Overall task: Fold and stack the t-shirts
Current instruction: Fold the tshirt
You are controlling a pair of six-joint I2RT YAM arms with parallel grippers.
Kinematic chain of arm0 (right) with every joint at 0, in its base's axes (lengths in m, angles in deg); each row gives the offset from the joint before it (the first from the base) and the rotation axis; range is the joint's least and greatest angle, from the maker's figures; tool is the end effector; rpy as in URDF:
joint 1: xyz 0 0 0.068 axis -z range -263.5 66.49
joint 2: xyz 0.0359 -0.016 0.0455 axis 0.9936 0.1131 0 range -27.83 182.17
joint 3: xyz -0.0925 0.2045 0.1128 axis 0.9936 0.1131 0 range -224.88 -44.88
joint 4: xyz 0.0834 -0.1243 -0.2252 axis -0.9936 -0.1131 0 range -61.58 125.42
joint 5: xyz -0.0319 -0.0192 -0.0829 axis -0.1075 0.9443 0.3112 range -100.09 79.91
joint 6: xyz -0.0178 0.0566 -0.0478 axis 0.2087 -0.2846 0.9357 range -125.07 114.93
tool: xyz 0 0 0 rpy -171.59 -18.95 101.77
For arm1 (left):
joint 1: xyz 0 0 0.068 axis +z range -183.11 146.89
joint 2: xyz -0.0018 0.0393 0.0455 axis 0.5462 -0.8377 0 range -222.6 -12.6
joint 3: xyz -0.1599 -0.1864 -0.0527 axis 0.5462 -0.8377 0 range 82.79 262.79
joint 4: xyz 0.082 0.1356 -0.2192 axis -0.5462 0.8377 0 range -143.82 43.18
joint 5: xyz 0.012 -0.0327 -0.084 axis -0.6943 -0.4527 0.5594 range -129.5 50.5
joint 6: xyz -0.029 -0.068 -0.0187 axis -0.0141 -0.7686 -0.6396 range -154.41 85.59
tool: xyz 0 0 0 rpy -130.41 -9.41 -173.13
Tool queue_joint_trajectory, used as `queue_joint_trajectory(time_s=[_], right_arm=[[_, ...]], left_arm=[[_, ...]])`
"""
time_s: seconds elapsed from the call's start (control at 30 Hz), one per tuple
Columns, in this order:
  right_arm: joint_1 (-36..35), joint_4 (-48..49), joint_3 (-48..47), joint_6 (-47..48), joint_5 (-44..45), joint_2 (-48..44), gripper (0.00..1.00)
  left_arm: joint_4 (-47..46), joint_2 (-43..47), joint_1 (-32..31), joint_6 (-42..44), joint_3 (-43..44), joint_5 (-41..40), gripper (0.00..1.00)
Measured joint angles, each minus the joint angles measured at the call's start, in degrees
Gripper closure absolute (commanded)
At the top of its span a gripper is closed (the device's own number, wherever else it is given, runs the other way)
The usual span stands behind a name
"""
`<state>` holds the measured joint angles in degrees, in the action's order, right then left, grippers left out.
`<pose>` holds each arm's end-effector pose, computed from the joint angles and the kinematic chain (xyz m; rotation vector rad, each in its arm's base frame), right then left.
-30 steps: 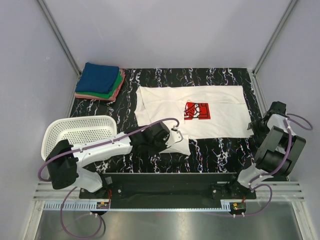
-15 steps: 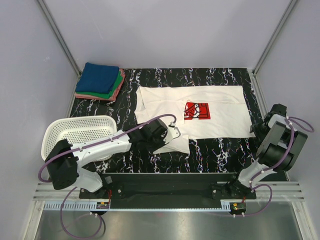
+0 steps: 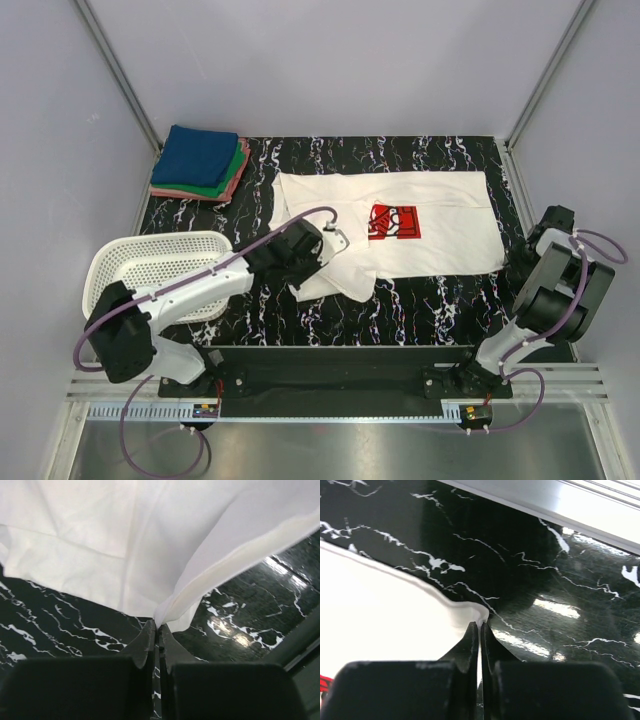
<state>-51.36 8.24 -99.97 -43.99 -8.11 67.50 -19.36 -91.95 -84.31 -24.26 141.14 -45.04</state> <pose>0.2771 -0.1767 0.1076 1.6038 2.2293 -0.0149 0.2009 -0.2401 0.2018 1.2631 2.2037 -0.1618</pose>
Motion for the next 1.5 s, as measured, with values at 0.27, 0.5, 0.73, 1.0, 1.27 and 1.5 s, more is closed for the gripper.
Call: queue_joint_trajectory(time_s=[0.27,0.5,0.73,1.0,1.27,1.5], right_arm=[[-2.16,0.35,-1.86,0.39,-1.49,-0.48,1.0],[-3.8,-0.31,-5.79,0.59,-1.51,-1.55,1.0],[-4.9,-0.15,-11.52,1.62,-1.55,0.13,1.0],[-5.42,-0.94,-17.14,1.62,-1.6,5.27,1.0],[-6.71,-0.92,-20.5,1.66,-1.64,11.54,1.0],[-8.15,-0.28,-21.46,1.66,-1.62,12.37,1.0]], left_arm=[[0.13,0.13,8.26,1.42,7.82,-1.57,1.0],[0.66,-0.92,12.55,3.91,14.03,-1.73,1.0],[1.95,-7.98,17.44,5.11,22.1,-1.7,1.0],[3.28,-15.23,21.97,6.58,28.22,0.0,1.0],[3.54,-23.26,24.11,8.66,37.03,4.15,1.0],[4.59,-28.89,25.16,9.62,41.86,5.42,1.0]])
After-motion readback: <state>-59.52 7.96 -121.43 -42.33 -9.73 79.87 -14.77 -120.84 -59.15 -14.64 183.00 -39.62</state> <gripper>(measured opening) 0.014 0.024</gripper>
